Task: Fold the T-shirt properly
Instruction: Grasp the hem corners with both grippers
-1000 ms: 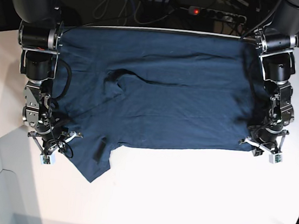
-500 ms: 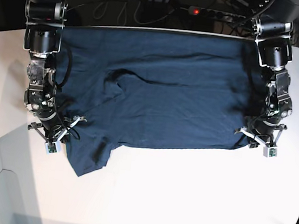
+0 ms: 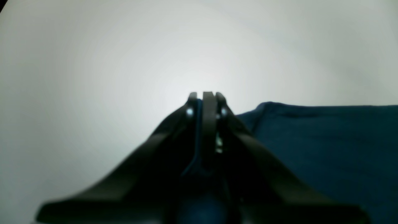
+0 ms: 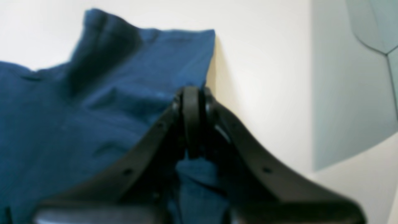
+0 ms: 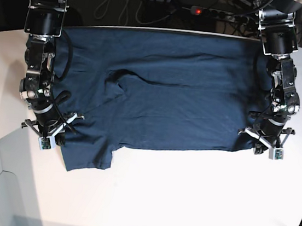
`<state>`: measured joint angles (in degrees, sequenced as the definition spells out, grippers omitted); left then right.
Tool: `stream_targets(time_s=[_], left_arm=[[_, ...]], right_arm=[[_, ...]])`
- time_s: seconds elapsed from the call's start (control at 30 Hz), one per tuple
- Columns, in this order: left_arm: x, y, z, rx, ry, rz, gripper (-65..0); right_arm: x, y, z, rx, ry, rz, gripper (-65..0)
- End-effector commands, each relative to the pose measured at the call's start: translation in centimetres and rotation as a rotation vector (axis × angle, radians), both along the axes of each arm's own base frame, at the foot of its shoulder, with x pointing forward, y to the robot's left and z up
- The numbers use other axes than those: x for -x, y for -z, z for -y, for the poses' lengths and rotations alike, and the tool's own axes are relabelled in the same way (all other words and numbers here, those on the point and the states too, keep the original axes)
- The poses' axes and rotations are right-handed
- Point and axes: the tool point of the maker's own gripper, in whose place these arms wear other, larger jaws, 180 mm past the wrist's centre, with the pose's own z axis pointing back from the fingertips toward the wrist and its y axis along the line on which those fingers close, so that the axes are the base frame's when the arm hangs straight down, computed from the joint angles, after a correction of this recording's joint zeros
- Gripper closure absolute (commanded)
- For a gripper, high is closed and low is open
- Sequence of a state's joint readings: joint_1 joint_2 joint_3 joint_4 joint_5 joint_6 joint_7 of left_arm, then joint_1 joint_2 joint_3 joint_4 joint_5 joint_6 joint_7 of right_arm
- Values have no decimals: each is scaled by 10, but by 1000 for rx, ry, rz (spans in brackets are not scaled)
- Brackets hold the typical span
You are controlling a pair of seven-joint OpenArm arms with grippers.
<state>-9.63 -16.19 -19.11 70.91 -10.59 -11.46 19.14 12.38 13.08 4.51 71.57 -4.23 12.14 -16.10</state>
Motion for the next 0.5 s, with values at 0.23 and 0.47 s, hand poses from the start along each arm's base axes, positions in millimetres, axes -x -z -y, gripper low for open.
stream_targets(time_s=[0.23, 0.47], left_arm=[[6, -21, -15, 47, -41, 83, 0], [13, -40, -22, 42, -55, 135, 0]], right_arm=[[3, -27, 9, -3, 12, 90, -1], [14, -31, 11, 5, 15, 105, -1]])
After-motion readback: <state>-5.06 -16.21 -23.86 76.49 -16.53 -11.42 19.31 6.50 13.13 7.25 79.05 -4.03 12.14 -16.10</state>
